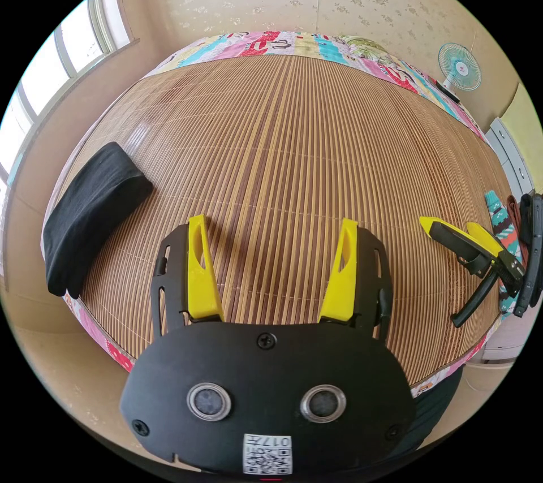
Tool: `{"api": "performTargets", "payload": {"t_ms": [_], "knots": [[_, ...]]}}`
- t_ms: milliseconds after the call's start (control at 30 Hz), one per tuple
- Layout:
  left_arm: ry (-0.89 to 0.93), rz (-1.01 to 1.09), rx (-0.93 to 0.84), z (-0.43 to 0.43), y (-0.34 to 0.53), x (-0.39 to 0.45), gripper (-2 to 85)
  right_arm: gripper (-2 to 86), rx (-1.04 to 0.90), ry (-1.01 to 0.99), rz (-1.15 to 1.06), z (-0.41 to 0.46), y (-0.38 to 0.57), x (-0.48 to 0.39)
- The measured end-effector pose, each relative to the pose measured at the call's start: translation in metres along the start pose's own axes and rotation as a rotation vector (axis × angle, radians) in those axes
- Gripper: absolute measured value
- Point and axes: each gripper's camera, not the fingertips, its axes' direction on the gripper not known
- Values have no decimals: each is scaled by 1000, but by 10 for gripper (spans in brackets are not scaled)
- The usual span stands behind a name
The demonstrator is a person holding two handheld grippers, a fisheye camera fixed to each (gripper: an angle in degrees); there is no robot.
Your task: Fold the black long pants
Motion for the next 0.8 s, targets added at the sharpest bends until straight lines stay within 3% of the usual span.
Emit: {"api": "performTargets", "payload": {"t_ms": [800], "knots": [[0, 0, 0, 5, 5, -1, 300, 312, 0, 1, 3, 1, 0, -2]]}}
